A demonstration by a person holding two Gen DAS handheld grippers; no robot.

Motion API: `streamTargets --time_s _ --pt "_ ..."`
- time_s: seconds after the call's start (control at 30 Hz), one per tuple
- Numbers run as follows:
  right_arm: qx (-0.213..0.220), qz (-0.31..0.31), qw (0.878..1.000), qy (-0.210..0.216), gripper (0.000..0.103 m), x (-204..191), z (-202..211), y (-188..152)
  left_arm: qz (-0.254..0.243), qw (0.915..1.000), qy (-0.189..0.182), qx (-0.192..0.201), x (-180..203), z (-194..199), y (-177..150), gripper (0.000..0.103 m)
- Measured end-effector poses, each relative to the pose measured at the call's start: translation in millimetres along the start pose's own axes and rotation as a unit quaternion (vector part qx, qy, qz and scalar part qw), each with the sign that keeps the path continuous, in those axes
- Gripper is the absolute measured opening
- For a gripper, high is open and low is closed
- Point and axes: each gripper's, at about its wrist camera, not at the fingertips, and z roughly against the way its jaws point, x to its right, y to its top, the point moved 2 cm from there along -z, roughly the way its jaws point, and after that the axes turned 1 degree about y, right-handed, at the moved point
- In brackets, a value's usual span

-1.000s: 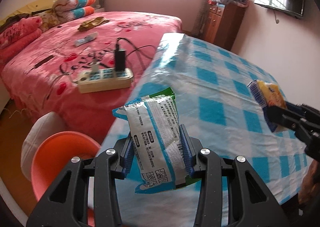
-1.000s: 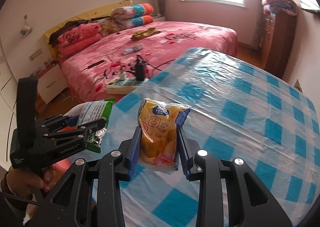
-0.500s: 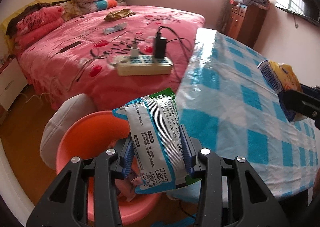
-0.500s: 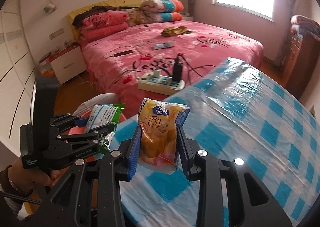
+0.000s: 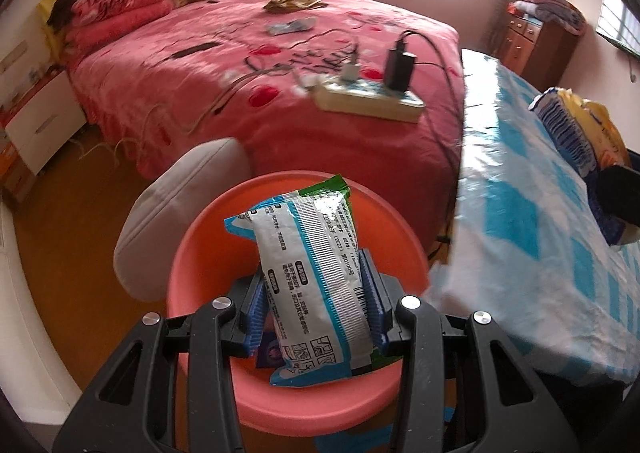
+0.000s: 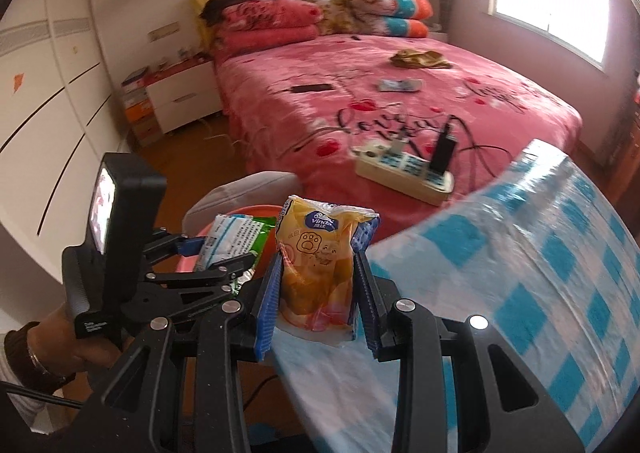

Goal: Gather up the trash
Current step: 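Open both grippers over the orange bucket to drop the packs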

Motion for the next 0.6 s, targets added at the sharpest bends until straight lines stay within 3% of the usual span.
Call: streamTargets --time_s 0.33,0.43,0.5,0.6 --pt "-0.026 0.027 0.998 0.042 0.037 -32 -42 7 0.036 0.9989 0.013 -0.025 -36 -18 -17 0.043" --pt "-0.029 0.035 0.998 0.052 0.052 -40 -54 8 0.049 0.9979 0.002 -0.041 -43 -27 -20 0.044" --pt "-0.031 0.028 0.998 0.049 0.071 -38 -62 8 0.067 0.9967 -0.002 -0.045 -48 -31 -21 0.049" --pt "-0.034 -0.006 0.998 0.05 0.085 -26 -64 6 0.075 0.9961 0.012 -0.043 -56 -32 -22 0.06"
